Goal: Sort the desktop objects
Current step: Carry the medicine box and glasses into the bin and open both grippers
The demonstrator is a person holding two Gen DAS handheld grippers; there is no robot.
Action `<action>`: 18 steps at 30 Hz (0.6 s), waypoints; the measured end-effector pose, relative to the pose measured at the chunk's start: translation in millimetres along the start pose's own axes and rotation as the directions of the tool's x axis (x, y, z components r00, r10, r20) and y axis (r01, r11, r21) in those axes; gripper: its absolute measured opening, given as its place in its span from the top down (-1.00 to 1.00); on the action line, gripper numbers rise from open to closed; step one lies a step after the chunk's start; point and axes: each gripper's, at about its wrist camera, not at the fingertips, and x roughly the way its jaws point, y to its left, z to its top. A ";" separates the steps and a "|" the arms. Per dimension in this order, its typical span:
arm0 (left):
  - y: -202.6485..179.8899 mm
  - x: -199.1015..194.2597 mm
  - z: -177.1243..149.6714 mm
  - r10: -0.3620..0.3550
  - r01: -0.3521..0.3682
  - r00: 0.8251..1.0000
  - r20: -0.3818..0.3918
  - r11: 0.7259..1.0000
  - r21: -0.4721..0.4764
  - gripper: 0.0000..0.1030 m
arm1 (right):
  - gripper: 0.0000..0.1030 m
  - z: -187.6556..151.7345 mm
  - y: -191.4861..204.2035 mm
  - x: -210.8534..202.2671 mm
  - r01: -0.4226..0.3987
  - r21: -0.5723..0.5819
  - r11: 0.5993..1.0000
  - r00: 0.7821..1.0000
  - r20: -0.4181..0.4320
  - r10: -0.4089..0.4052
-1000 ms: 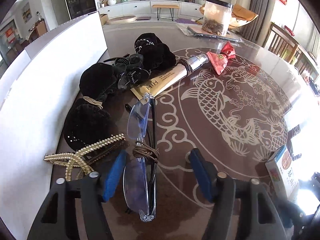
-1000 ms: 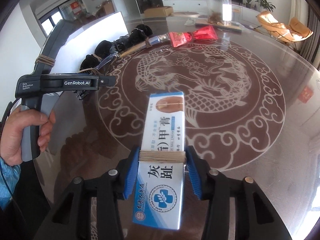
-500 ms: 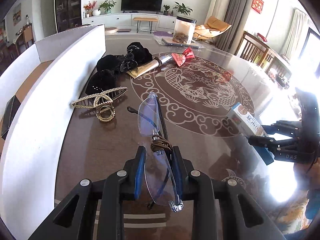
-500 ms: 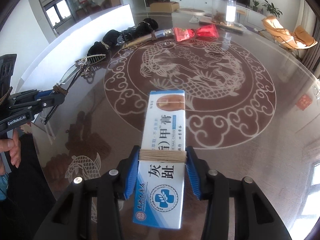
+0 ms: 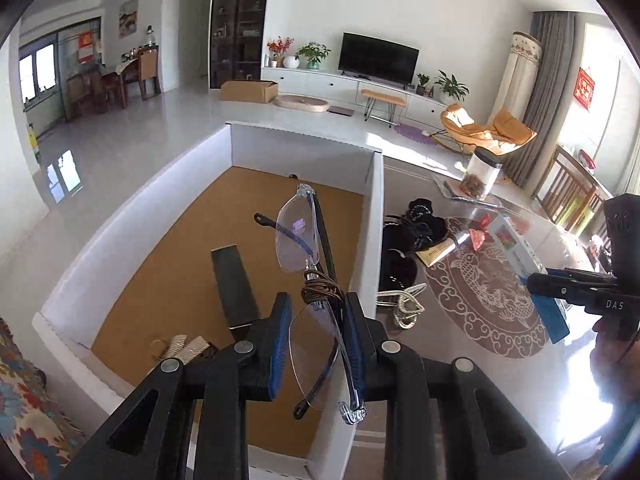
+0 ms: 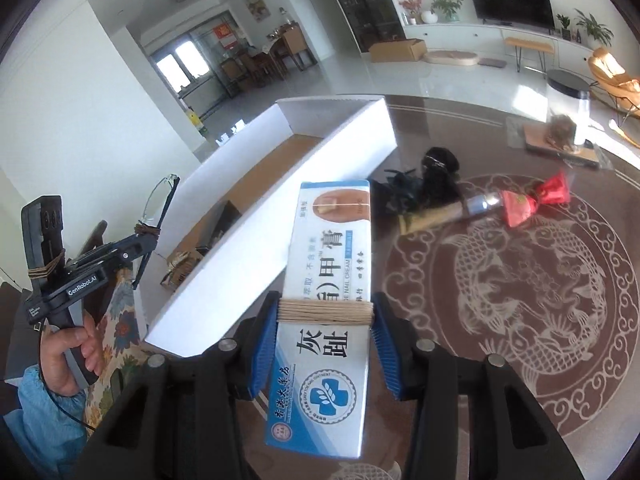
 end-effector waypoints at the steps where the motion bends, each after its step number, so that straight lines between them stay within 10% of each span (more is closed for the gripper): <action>1: 14.5 3.9 5.6 0.033 -0.033 0.999 -0.009 0.999 -0.009 0.50 | 0.11 17.4 18.3 13.3 -0.017 -0.026 1.000 1.000 0.008 0.017; 11: 91.6 74.4 -5.8 0.157 -0.185 0.968 -0.197 0.974 -0.130 0.44 | 0.09 95.6 139.2 179.0 -0.109 -0.127 0.986 0.993 -0.066 0.101; 13: 90.8 82.5 -13.3 0.166 -0.199 0.960 -0.226 0.971 -0.131 0.21 | -0.24 86.3 139.6 203.7 -0.092 -0.110 0.990 0.991 -0.107 0.080; 15: 83.8 81.4 -19.2 0.204 -0.230 0.954 -0.219 0.968 -0.098 -0.43 | -0.43 74.9 133.0 205.8 -0.109 -0.076 0.991 0.989 -0.108 0.101; 18: 64.7 65.2 -21.9 0.300 -0.309 0.941 -0.158 0.951 -0.033 -0.57 | -0.50 58.0 112.1 176.6 -0.156 -0.053 0.986 0.987 -0.039 0.154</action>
